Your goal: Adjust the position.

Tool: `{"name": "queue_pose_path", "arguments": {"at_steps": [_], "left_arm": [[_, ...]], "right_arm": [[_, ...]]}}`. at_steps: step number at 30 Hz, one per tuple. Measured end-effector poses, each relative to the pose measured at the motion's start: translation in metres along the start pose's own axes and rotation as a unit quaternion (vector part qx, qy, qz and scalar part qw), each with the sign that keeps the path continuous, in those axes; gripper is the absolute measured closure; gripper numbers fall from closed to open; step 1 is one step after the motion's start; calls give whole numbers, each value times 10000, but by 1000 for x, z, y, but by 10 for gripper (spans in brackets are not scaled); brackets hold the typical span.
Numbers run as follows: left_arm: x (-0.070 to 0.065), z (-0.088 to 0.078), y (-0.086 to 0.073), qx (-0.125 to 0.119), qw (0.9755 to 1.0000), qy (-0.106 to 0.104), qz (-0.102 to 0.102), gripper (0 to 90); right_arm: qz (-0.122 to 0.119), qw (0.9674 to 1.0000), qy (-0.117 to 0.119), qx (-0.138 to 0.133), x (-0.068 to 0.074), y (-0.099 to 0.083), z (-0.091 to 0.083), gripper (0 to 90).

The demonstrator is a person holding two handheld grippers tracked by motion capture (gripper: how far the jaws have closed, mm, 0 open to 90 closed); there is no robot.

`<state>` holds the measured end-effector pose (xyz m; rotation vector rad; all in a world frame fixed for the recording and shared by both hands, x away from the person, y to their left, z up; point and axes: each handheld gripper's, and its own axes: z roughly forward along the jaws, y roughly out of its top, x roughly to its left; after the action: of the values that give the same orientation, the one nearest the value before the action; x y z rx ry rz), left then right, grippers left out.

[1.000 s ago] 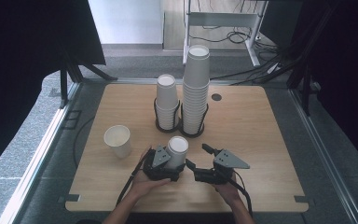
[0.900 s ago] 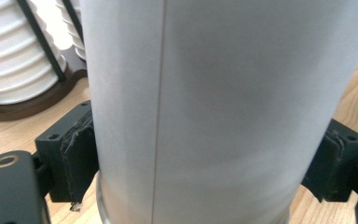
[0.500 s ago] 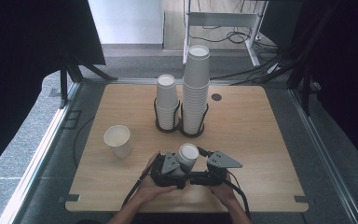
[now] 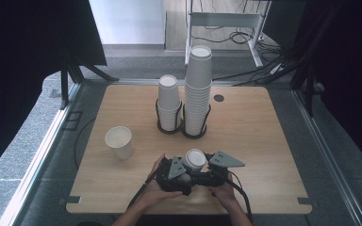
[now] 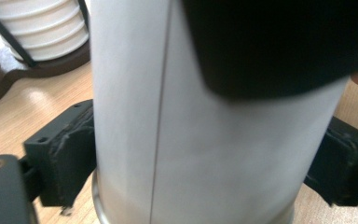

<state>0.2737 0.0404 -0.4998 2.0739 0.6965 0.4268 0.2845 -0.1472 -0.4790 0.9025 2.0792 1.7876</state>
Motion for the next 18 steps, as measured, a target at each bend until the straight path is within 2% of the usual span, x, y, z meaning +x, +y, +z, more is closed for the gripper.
{"name": "queue_pose_path", "arguments": {"at_steps": [2, 6, 18], "left_arm": [[2, -1, 0, -33, 9999, -105, -52, 53], [3, -1, 0, 3, 9999, -159, -44, 47], [4, 1, -2, 187, 9996, -206, 63, 71]], "right_arm": [[172, 9998, 73, -62, -4, 0, -2, 221], [414, 9988, 171, -171, -8, -1, -3, 221], [226, 9996, 150, -92, -4, -4, -1, 217]]}}
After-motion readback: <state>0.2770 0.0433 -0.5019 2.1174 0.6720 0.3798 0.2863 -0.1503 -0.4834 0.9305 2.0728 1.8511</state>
